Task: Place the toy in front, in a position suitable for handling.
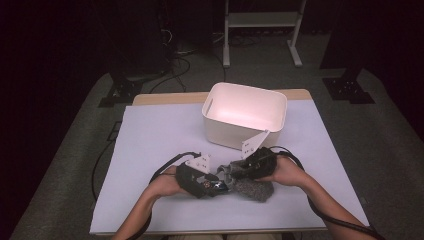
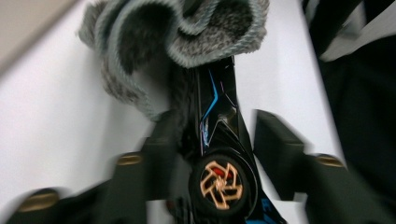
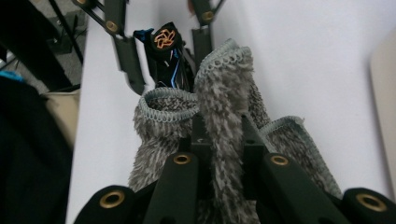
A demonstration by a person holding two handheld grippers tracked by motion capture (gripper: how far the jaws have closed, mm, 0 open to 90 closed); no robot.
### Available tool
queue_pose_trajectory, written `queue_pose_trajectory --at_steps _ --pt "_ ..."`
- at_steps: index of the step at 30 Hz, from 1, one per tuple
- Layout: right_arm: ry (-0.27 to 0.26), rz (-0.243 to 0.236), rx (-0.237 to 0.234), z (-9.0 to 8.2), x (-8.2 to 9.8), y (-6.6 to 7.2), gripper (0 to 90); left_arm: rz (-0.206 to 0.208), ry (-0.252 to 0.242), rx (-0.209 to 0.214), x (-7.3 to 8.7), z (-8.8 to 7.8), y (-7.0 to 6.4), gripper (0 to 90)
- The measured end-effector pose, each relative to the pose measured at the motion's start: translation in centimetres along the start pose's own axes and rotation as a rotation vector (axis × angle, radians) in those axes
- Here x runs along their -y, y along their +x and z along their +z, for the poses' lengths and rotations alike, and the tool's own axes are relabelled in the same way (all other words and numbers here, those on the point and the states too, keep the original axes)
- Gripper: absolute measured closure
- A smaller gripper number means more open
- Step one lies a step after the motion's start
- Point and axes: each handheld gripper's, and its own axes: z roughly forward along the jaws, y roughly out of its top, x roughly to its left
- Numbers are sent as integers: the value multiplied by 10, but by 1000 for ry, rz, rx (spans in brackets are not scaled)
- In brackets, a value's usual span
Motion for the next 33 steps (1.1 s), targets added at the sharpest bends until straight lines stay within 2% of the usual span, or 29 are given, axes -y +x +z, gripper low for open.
queue_pose_trajectory --at_steps 1,2,3,6,8,10,11,13,17,18,19,21,26,28,30,33 --pt "3 -6 -7 0 1 3 806 -38 5 1 3 0 0 391" --pt "7 -17 -7 0 1 5 806 -66 -10 11 5 -1 1 362" --pt "8 -23 -1 -1 2 8 806 -85 -26 16 8 -2 0 358" --pt "16 -32 -6 -1 4 15 806 -139 -14 18 12 -2 -3 280" --pt "17 -43 -11 -1 6 19 806 -161 -7 18 15 -2 -5 250" --pt "25 -49 -16 1 10 25 806 -201 33 13 16 -1 -5 196" --pt "34 -50 -18 2 12 28 806 -207 57 -1 18 0 -5 196" --pt "62 -71 -20 7 16 34 806 -204 86 5 21 2 -6 210" --pt "60 -74 -26 13 23 41 806 -174 113 0 22 9 -9 217" --pt "60 -72 -29 14 24 41 806 -162 125 -20 23 11 -10 206" --pt "69 -74 -27 17 27 42 806 -168 114 -20 24 12 -9 189" --pt "74 -72 -23 19 31 43 806 -154 107 -31 26 11 -8 186" --pt "46 -36 -11 18 40 42 806 -130 95 -40 26 11 -9 183" --pt "38 -32 -9 18 41 42 806 -119 79 -44 28 10 -10 183" --pt "34 -31 -6 18 41 43 805 -127 51 -40 31 10 -10 182" --pt "21 -42 -5 19 36 43 806 -89 56 -55 33 11 -12 199"
